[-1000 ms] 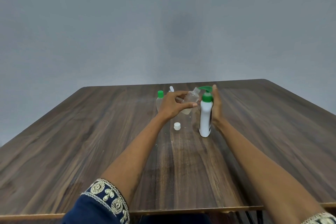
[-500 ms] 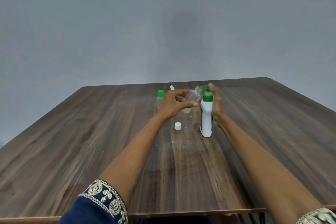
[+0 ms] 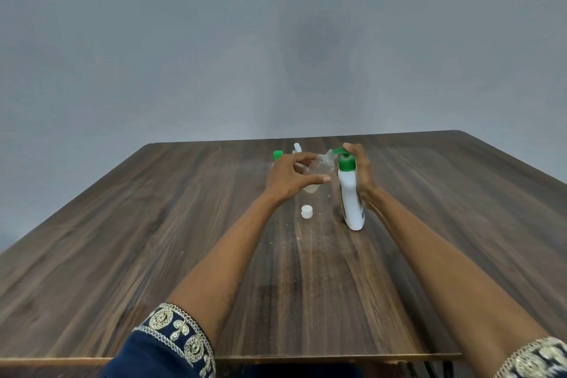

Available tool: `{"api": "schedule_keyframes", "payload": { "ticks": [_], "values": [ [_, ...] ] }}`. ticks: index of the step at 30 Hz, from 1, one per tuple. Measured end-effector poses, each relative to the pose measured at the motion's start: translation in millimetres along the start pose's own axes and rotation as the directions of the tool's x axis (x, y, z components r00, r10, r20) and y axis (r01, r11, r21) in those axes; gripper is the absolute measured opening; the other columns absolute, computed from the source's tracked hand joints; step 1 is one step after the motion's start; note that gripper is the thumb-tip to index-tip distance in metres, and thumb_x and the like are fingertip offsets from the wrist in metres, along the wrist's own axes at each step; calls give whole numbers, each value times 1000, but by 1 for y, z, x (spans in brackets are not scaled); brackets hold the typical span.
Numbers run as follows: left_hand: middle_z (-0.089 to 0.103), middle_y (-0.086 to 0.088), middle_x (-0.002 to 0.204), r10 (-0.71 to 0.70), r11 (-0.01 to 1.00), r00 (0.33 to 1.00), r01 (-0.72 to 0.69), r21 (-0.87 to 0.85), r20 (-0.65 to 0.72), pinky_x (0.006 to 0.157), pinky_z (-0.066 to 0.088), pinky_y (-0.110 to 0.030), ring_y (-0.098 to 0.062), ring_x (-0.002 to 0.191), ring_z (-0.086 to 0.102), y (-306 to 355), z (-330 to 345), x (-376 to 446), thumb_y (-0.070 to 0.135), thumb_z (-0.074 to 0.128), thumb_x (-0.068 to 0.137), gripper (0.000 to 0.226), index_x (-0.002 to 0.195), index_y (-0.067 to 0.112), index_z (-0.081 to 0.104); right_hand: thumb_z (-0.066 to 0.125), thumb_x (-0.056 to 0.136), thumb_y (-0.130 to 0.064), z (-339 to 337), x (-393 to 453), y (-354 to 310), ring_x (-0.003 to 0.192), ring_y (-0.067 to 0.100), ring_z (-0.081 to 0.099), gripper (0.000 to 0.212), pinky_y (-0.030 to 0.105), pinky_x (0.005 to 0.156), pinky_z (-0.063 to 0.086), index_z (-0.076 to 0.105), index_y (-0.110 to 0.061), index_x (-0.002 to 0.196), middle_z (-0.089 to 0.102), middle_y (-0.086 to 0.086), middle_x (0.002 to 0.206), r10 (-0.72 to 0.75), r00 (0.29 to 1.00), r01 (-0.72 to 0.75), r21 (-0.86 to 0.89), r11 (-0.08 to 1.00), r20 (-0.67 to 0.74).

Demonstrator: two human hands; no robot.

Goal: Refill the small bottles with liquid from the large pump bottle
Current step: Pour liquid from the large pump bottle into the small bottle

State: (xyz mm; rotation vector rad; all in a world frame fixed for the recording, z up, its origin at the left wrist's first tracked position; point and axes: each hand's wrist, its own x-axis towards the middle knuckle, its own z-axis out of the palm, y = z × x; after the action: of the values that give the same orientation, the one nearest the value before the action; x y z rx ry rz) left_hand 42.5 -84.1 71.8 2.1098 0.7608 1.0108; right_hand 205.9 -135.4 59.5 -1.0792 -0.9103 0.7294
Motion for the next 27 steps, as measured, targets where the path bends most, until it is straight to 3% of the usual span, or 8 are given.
{"api": "schedule_keyframes", "payload": {
  "ticks": [3,7,9,14,18,22,27],
  "values": [
    [68,2,106,-8,1000,1000,8,-7,0,79,55,-32,-13,90,63,-1,0,-4,45,83,60,58,112,26,67,58,64,-58,2,-1,-1,60,12,44,37,32,63,34,56,-21,66,53,-3,64,13,1000,-13,-20,1000,5],
    [67,-2,105,-30,996,999,28,-80,-30,78,52,-25,-13,89,61,-2,-1,-7,35,84,62,53,110,23,67,58,70,-61,4,0,-2,75,13,57,33,33,77,42,68,-30,73,65,-5,78,4,999,0,-83,997,41],
    [66,-2,106,-41,994,999,38,-98,-26,77,51,-23,-13,90,61,-1,-4,-8,32,85,63,52,111,23,66,57,74,-59,5,-1,-3,74,11,56,28,32,76,41,68,-33,70,65,-8,76,2,999,4,-113,994,51],
    [67,-2,104,-44,995,999,42,-90,-20,78,52,-25,-13,88,61,-3,-7,-11,30,86,62,52,109,24,67,48,77,-54,7,-2,-1,68,10,52,30,29,67,39,62,-28,75,60,-6,75,13,999,-8,-171,985,30],
    [65,0,98,-51,992,998,47,-117,-35,76,51,-22,-8,82,59,-2,-6,-15,28,85,63,48,107,25,67,53,76,-54,9,-3,-4,68,9,54,29,29,71,40,67,-31,68,64,-7,73,29,999,-21,-174,984,44],
    [65,1,97,-65,990,997,60,-129,-39,77,50,-22,-9,82,58,-4,-8,-15,27,86,62,50,108,25,66,57,61,-65,9,-4,-8,70,14,52,36,32,72,39,67,-31,63,61,-3,73,79,995,-64,-226,972,59],
    [67,0,99,-53,996,998,51,-75,-28,81,53,-28,-8,85,61,-12,-9,-19,32,86,61,56,112,20,67,55,68,-60,5,-2,-6,72,12,50,29,35,79,36,68,-35,61,60,-9,75,96,992,-67,-306,950,79]
  ]
}}
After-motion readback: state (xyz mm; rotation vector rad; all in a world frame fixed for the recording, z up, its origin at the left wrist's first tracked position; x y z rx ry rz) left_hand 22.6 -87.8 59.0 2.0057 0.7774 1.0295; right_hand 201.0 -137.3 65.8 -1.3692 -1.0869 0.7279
